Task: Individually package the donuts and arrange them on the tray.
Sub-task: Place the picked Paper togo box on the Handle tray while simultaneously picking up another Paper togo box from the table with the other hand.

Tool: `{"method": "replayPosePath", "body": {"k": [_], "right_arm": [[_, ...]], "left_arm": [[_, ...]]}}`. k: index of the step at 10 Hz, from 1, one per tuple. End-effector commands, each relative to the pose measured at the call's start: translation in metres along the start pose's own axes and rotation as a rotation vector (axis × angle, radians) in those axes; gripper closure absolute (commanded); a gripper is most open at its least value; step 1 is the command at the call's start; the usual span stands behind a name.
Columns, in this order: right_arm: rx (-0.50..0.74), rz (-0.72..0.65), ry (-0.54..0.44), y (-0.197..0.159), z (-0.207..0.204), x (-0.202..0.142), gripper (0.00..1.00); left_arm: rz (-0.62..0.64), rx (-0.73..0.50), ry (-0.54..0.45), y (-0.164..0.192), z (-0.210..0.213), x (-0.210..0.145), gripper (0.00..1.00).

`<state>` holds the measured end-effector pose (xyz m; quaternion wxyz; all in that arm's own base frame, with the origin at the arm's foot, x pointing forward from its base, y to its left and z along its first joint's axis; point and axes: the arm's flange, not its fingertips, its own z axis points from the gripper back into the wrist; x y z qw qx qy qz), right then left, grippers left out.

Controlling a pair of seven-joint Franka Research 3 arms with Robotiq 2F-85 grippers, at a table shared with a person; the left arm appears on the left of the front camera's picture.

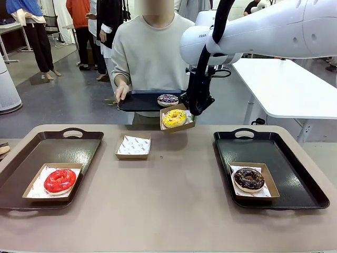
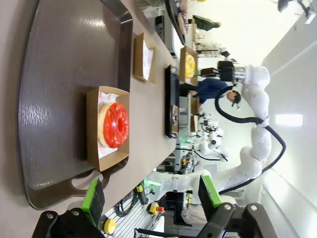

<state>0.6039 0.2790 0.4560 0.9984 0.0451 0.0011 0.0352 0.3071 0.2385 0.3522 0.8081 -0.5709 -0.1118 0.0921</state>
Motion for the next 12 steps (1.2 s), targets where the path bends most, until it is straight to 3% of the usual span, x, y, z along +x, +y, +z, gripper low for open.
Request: {"method": "replayPosePath", "body": {"k": [1, 5, 10, 12], "right_arm": [[0.033, 0.031, 0.021, -0.038, 0.019, -0.017, 0.98], [0.040, 0.033, -0.002, -0.134, 0.046, -0.046, 0.98], [0.039, -0.117, 0.032, -0.193, 0.045, -0.078, 0.98], [0.068, -0.141, 0.045, -0.208, 0.028, -0.078, 0.98]], "left_arm": [[-0.025, 0.127, 0.052, -0.043, -0.016, 0.016, 0.00], [-0.089, 0.370, 0.172, -0.118, -0.081, 0.052, 0.00], [-0.165, 0.701, 0.170, -0.177, -0.198, 0.095, 0.00], [-0.185, 0.797, 0.170, -0.183, -0.239, 0.112, 0.00]]}}
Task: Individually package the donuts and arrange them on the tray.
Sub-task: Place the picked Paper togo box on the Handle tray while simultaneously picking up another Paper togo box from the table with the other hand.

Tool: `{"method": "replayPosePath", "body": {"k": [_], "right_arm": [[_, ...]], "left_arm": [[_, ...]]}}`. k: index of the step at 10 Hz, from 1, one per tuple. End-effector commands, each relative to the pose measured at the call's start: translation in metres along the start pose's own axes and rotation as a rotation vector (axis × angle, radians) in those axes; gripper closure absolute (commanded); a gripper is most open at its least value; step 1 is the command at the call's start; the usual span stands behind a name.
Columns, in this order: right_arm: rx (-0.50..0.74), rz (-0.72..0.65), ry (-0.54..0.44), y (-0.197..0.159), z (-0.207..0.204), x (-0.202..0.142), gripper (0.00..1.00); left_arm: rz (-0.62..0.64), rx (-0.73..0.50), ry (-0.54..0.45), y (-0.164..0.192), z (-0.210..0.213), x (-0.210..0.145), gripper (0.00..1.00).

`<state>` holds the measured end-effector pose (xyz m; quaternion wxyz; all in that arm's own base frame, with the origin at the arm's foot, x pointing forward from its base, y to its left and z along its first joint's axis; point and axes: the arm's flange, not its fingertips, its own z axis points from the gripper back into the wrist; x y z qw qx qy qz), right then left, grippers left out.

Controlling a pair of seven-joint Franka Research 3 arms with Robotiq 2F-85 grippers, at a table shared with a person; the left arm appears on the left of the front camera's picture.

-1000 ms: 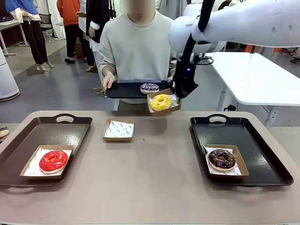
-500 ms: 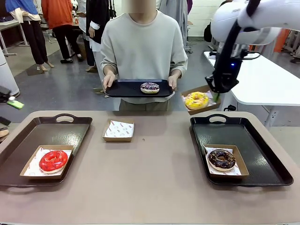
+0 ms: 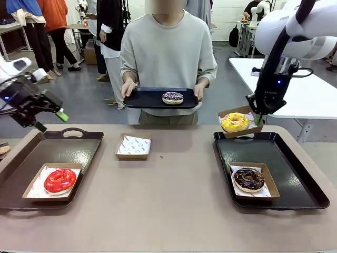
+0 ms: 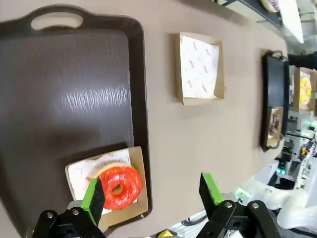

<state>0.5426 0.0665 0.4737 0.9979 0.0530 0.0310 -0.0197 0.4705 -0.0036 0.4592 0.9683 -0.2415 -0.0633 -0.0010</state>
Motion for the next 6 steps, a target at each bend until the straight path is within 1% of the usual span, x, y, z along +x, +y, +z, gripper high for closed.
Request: {"method": "replayPosePath", "body": {"k": [1, 4, 5, 6], "right_arm": [[-0.011, 0.018, -0.014, 0.007, 0.008, 0.000, 0.98], [-0.011, 0.018, -0.014, 0.007, 0.008, 0.000, 0.98], [-0.011, 0.018, -0.014, 0.007, 0.008, 0.000, 0.98], [-0.011, 0.018, -0.014, 0.007, 0.008, 0.000, 0.98]], "left_arm": [[0.015, 0.111, 0.025, -0.011, -0.019, 0.029, 0.00], [-0.020, 0.183, 0.050, -0.038, -0.061, 0.045, 0.00], [-0.033, 0.208, 0.051, -0.043, -0.073, 0.046, 0.00], [-0.042, 0.210, 0.041, -0.044, -0.077, 0.045, 0.00]]}}
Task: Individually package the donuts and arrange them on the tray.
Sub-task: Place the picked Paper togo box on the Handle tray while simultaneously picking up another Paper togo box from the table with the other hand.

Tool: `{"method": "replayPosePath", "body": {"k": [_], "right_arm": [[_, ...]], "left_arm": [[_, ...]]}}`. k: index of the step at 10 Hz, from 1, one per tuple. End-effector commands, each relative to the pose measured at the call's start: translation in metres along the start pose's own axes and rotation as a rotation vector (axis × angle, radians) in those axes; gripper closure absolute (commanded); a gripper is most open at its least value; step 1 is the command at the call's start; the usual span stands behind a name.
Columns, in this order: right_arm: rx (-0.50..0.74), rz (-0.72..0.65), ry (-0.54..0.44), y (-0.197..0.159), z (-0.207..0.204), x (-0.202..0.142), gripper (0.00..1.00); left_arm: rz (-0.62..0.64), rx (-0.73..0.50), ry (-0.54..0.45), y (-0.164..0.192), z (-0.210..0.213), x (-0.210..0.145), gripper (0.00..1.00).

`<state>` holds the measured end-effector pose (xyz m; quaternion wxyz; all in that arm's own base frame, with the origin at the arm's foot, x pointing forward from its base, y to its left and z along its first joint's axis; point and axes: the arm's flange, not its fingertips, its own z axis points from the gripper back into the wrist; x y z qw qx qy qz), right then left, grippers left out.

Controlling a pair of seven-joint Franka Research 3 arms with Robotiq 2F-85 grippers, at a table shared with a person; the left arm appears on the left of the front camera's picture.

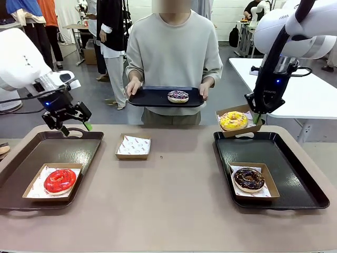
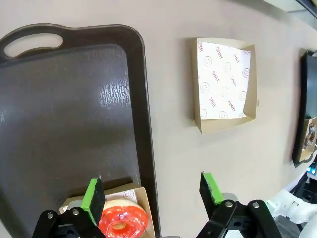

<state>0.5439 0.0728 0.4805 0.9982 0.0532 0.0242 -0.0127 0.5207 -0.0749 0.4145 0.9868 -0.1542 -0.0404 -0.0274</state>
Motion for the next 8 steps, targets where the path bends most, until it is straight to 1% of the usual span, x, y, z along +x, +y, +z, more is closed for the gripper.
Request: {"method": "replayPosePath", "body": {"k": [1, 7, 8], "right_arm": [[-0.011, 0.004, -0.001, 0.000, 0.002, 0.000, 0.98], [-0.011, 0.004, -0.001, 0.000, 0.002, 0.000, 0.98], [0.000, 0.000, 0.000, 0.000, 0.000, 0.000, 0.98]], "left_arm": [[0.013, -0.015, -0.002, 0.005, 0.009, -0.002, 0.00], [0.013, -0.002, -0.008, 0.006, 0.005, 0.000, 0.00], [-0.021, 0.028, -0.008, -0.006, 0.006, 0.002, 0.00]]}}
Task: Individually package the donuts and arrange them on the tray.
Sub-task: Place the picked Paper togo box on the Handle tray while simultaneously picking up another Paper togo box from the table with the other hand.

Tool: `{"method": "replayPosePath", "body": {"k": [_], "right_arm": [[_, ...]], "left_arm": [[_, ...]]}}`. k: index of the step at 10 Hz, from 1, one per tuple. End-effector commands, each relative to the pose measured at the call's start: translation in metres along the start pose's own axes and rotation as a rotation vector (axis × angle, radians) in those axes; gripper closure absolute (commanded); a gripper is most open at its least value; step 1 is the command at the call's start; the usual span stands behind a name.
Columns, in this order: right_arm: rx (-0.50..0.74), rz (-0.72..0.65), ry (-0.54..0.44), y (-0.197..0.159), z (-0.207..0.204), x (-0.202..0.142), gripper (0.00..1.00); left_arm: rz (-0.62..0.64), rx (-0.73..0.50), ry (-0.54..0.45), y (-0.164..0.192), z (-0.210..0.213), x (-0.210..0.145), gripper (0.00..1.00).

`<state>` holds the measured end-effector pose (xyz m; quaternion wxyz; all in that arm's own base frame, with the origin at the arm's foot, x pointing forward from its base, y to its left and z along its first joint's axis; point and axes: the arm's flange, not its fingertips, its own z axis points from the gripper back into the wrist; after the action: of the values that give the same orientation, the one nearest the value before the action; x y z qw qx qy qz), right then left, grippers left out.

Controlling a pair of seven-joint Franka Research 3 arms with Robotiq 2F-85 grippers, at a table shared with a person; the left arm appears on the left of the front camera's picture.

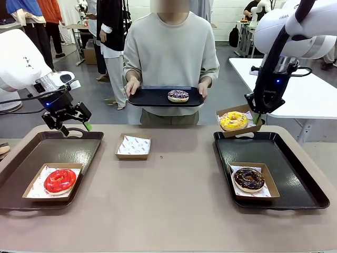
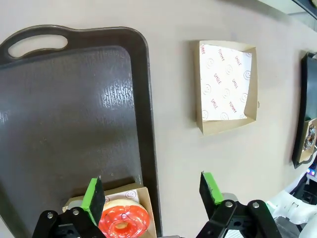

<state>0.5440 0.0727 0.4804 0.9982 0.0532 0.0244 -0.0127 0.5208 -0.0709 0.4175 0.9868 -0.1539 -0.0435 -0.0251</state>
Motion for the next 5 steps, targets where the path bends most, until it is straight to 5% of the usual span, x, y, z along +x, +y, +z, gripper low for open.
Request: {"method": "replayPosePath", "body": {"k": [1, 5], "right_arm": [[0.005, 0.005, 0.016, -0.007, -0.004, 0.002, 0.98], [-0.006, -0.045, 0.012, -0.042, -0.019, 0.004, 0.98]], "left_arm": [[-0.052, 0.068, 0.003, -0.029, 0.000, 0.012, 0.00], [-0.105, 0.181, 0.080, -0.087, -0.018, 0.053, 0.00]]}}
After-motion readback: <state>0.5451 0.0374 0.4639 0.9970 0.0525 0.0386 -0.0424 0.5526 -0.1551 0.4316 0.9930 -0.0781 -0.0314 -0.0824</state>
